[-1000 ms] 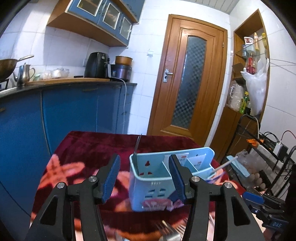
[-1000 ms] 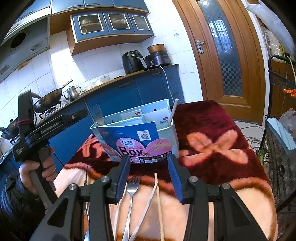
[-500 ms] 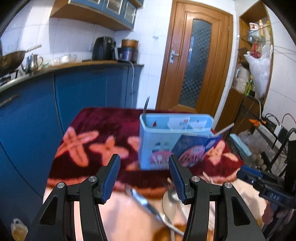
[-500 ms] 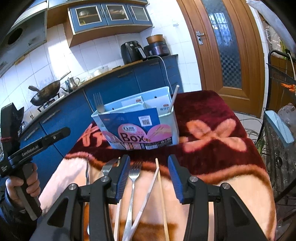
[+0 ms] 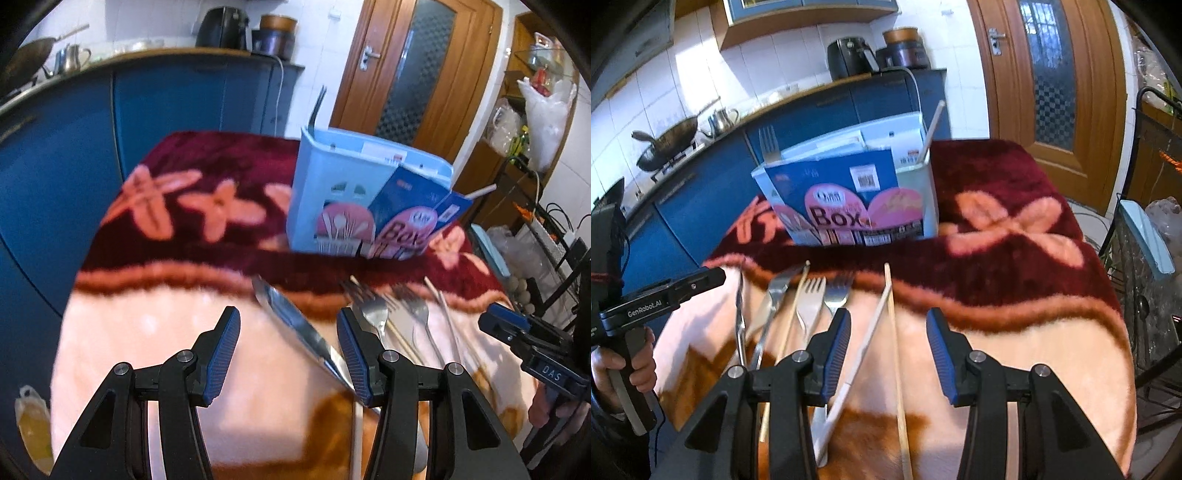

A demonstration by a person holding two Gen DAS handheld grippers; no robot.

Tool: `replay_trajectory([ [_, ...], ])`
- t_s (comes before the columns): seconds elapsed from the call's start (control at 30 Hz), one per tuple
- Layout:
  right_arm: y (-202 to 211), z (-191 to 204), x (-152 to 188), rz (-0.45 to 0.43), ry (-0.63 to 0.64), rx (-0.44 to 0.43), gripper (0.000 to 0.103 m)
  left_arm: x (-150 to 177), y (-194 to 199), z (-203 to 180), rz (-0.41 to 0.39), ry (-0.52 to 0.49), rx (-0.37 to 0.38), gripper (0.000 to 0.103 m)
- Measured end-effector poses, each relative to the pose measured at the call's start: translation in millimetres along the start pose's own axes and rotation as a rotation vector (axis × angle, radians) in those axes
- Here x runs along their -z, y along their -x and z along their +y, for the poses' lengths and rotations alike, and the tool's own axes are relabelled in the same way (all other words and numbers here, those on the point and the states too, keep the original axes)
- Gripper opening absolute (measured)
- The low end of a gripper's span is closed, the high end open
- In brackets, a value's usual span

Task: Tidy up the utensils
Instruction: 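Grasp the silver knife with the left tool while the right tool grasps a wooden chopstick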

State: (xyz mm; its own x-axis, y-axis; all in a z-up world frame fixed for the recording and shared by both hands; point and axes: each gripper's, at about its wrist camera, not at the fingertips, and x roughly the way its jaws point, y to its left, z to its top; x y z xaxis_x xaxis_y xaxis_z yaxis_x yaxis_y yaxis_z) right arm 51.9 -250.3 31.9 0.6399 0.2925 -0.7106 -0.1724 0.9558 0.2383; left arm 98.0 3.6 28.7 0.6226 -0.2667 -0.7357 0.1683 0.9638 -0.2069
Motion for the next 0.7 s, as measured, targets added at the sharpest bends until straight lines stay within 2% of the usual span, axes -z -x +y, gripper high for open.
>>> replay_trajectory([
  [0.2,-11.3,-1.8,3.3,0.087,0.009,0.002,0.046,1.6,-12.9,-0.1,0.073,0.029,0.037,0.056],
  [0.5,-20.0,0.1,4.5,0.152,0.062,0.028,0.046,3.5,-33.4,-5.2,0.172,0.069,0.082,0.056],
  [0.7,-26.6,1.1,2.5,0.188,0.089,0.029,0.046,1.9,-38.4,-4.1,0.181,0.081,0.092,0.054],
])
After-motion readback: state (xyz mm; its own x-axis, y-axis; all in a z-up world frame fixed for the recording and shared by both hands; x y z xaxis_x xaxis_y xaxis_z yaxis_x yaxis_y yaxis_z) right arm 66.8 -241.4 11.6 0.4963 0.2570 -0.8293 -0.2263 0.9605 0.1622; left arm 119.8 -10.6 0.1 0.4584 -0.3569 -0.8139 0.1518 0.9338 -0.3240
